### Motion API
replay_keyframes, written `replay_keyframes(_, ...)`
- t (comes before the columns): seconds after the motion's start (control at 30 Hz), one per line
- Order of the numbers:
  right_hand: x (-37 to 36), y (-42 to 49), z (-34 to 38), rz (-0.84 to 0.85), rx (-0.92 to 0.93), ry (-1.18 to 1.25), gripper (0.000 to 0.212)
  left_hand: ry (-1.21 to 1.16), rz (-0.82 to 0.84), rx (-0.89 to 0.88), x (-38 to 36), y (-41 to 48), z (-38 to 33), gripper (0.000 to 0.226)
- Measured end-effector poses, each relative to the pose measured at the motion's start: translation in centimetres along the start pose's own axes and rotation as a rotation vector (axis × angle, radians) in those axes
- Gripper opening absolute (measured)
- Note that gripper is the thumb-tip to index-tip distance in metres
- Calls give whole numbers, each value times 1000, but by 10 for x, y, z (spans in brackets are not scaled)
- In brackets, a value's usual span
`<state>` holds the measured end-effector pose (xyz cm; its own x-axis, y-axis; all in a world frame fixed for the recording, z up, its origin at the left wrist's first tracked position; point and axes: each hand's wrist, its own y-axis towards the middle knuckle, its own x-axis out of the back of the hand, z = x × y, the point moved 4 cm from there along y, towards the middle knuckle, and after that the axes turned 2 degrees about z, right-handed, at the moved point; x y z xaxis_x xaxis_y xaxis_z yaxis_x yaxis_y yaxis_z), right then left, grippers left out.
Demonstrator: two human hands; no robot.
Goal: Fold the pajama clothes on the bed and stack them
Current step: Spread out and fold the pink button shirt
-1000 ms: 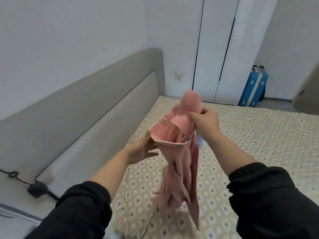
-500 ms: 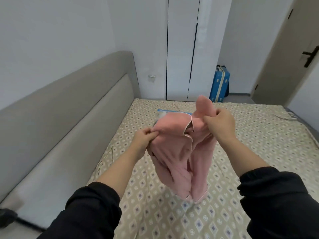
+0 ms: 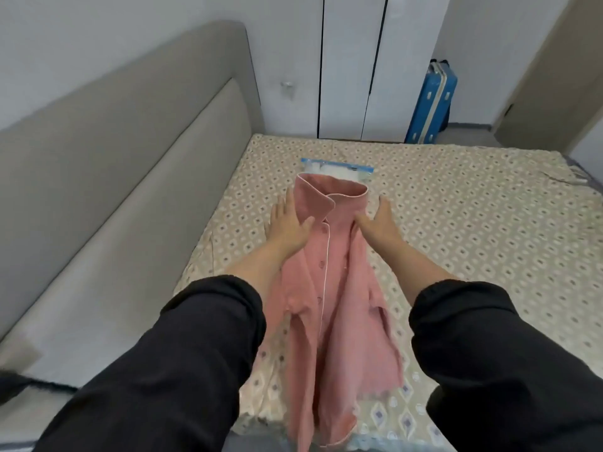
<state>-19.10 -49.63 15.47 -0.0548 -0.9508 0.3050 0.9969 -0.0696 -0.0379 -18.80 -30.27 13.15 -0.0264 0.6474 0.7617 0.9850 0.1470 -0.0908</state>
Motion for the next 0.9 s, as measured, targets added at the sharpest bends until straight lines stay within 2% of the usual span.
replay_keyframes(0.07, -19, -9, -43, 59, 10, -64, 42, 68, 88, 0, -41, -10, 39, 82)
replay_keyframes(0.17, -43, -27, -114, 201, -127, -243, 63, 136, 219, 67, -95, -35, 99, 72)
replay_keyframes(0.3, -66, -46, -194, 213, -199, -352, 51, 143, 302, 66, -154, -55, 151, 65)
replay_keyframes(0.37, -79, -52, -239, 278, -224, -432, 59, 166, 370, 63, -189, -58, 175, 54)
replay_keyframes(0.5, -105, -52, -344, 375, -192, -778, 68, 253, 452, 39, -269, -59, 232, 69)
replay_keyframes(0.63, -133, -65, -449, 474, -246, -969, 65, 407, 369, -52, -350, -54, 264, 61)
replay_keyframes(0.7, -143, -78, -482, 408, -197, -1030, 66, 446, 327, -115, -386, -56, 270, 56)
replay_keyframes(0.77, -148, -83, -496, 290, -101, -1067, 71, 438, 204, -164, -407, -56, 273, 54)
replay_keyframes(0.83, -150, -78, -501, 217, -28, -1077, 76, 380, 64, -200, -412, -51, 275, 56)
replay_keyframes(0.9, -152, -75, -504, 199, 17, -1108, 77, 377, -1, -223, -411, -48, 277, 60)
